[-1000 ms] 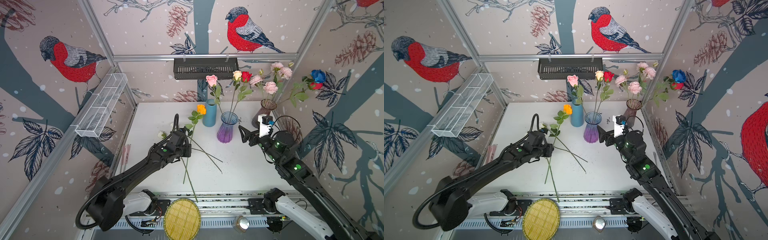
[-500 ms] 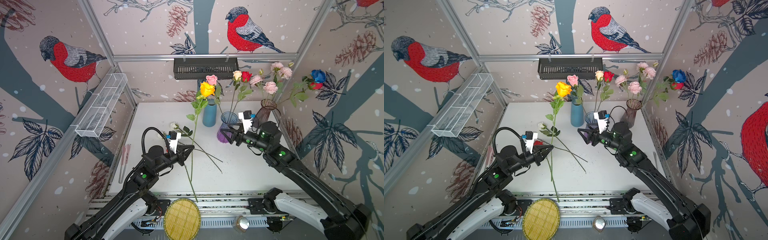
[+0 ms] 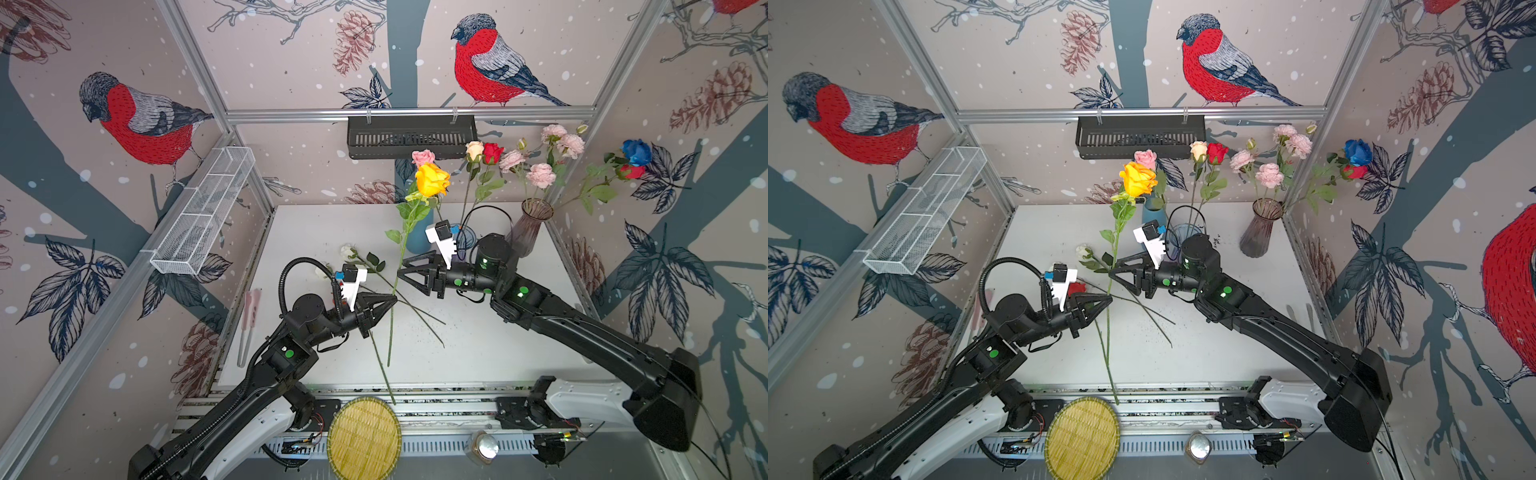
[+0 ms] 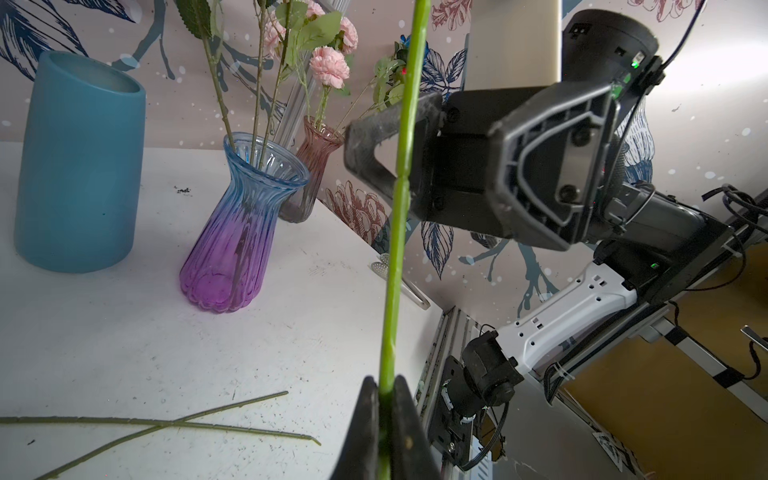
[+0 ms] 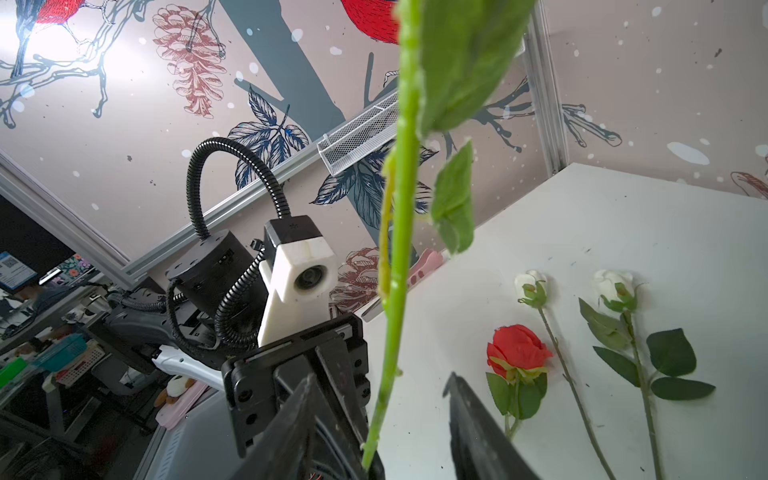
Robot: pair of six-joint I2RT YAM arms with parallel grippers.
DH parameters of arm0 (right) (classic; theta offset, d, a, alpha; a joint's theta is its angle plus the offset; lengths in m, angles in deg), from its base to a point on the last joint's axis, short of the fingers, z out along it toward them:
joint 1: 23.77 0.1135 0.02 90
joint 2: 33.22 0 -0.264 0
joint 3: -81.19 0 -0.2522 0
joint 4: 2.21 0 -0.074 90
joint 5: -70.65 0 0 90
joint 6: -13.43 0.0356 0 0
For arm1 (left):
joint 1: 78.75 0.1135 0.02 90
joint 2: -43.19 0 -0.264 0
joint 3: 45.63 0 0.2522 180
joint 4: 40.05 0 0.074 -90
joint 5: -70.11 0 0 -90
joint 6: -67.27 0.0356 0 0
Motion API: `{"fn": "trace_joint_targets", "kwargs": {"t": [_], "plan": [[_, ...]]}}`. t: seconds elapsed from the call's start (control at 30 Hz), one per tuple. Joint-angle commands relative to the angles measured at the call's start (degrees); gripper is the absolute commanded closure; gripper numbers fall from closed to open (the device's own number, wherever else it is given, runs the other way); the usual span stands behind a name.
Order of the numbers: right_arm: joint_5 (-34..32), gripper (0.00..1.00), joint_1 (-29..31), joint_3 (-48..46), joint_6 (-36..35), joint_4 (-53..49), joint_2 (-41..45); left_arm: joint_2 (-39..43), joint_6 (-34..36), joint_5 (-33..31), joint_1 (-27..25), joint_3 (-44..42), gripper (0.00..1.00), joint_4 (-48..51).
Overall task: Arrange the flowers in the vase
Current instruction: 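Lift the yellow rose upright with the left gripper while the right gripper reaches its stem, then grasp the yellow rose stem with the right gripper while the left gripper releases, then carry the yellow rose above the purple-blue vase with the right gripper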
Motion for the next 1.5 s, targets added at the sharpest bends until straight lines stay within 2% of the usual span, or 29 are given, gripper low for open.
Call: {"fn": "trace_joint_targets", "kwargs": {"t": [0.0, 0.03, 0.2, 0.27, 0.33, 0.37, 0.43, 0.47, 0.53, 0.67, 0.8, 0.93, 1.03, 1.17, 1.47], "plan": [[2.7, 0.56, 0.3, 1.0, 3.2, 4.9, -1.2, 0.1, 0.0, 1.9, -0.3, 0.8, 1.00, -3.7], [2.8, 0.60, 0.4, 1.3, 3.5, 5.1, -1.4, 0.1, -0.1, 2.0, -0.4, 0.9, 1.00, -3.6], [3.2, 0.68, 0.5, 2.7, 3.9, 5.0, -3.5, 0.6, 0.5, 2.0, -0.8, 1.0, 1.00, -3.2], [3.5, 0.77, 0.5, 3.3, 3.9, 5.1, -4.0, 0.8, 0.9, 1.7, -0.9, 1.2, 1.00, -2.3], [3.6, 0.95, 0.5, 4.0, 3.8, 4.6, -4.3, 1.1, 1.4, 1.2, -0.9, 1.6, 1.00, -1.2], [3.5, 0.96, 0.4, 4.3, 3.7, 4.2, -4.4, 1.2, 1.6, 0.7, -0.9, 1.7, 0.98, -0.6], [2.9, 0.98, 0.4, 5.2, 2.8, 2.8, -4.6, 1.8, 2.3, -0.5, -0.9, 2.4, 0.63, 1.5], [2.5, 0.98, 0.3, 5.8, 2.1, 1.7, -4.6, 2.1, 2.7, -1.2, -0.9, 2.8, 0.54, 2.7], [0.6, 0.98, -0.2, 8.4, -0.9, -2.7, -4.3, 2.9, 3.9, -3.5, -0.9, 4.5, 0.45, 7.4], [-7.3, 0.97, -2.2, 16.9, -10.2, -15.5, -4.0, 4.6, 8.0, -8.6, -0.9, 9.4, 0.44, 20.3], [-23.2, 0.97, -3.4, 26.8, -22.3, -26.7, -4.2, 8.0, 11.3, -18.1, -0.9, 13.3, 0.44, 33.3], [-41.3, 0.98, -3.8, 33.2, -30.6, -29.6, -4.6, 11.2, 11.3, -26.6, -1.2, 14.8, 0.44, 41.5], [-49.5, 0.98, -4.6, 35.6, -33.6, -27.8, -4.6, 14.5, 11.1, -25.3, -1.4, 12.4, 0.44, 39.5], [-51.4, 0.98, -6.7, 39.8, -35.3, -28.0, -6.8, 16.2, 11.4, -26.4, -1.4, 11.7, 0.45, 39.3], [-44.9, 0.98, -12.8, 43.6, -31.7, -27.4, -12.0, 15.4, 11.9, -24.1, -1.3, 11.1, 0.46, 38.4]]}}
